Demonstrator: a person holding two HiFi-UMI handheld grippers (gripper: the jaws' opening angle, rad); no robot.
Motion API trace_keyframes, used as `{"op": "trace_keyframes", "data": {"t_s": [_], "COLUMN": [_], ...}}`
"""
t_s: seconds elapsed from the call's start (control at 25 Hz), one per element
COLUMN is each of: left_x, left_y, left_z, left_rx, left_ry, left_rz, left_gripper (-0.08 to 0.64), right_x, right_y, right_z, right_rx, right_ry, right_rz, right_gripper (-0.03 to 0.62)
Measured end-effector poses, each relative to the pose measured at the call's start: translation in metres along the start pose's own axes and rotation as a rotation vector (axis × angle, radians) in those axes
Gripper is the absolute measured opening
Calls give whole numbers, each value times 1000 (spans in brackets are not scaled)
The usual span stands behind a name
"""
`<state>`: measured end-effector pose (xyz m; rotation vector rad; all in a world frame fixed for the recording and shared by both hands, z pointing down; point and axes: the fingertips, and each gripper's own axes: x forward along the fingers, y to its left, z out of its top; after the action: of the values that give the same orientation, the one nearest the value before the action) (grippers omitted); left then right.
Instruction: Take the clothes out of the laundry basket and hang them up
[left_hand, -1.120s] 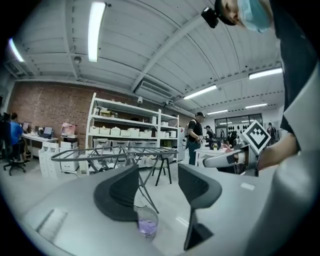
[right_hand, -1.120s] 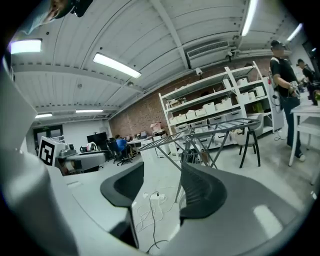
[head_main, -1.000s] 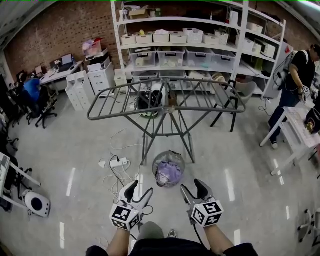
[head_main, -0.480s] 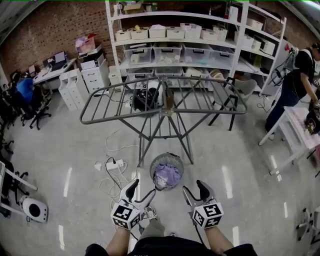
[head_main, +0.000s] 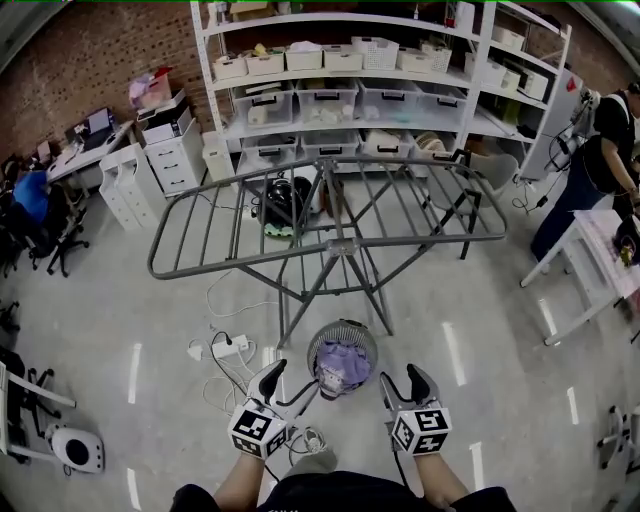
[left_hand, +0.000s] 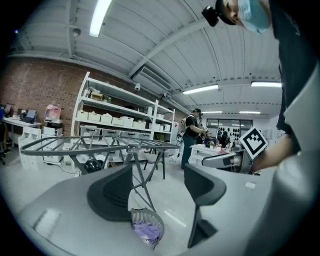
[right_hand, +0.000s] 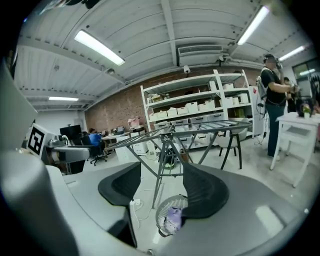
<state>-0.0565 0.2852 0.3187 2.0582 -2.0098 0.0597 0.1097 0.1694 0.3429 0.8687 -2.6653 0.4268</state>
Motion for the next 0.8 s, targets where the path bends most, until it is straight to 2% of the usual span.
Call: {"op": "trace_keyframes", "data": {"t_s": [0.24,0.44,0.64,0.8], "left_x": [32,53,75,94], "left_y": [39,74,94,96], "left_z": [-7,-29,-58,-89], "left_rx": [-25,-39,-68,-95], "left_ry": [33,83,136,180], "left_rz": [-46,-57,-35,-17], "left_gripper": [301,301,301,301], "right_x": [44,79,112,142], "right_y": [0,-4,-11,-20], "right_z": [4,-7,-23,-50], "right_rx": [13,15,21,20], "right_ry": [45,107,168,237], "right_rz": [-25,-48,-30,19], "right_gripper": [273,295,295,295]}}
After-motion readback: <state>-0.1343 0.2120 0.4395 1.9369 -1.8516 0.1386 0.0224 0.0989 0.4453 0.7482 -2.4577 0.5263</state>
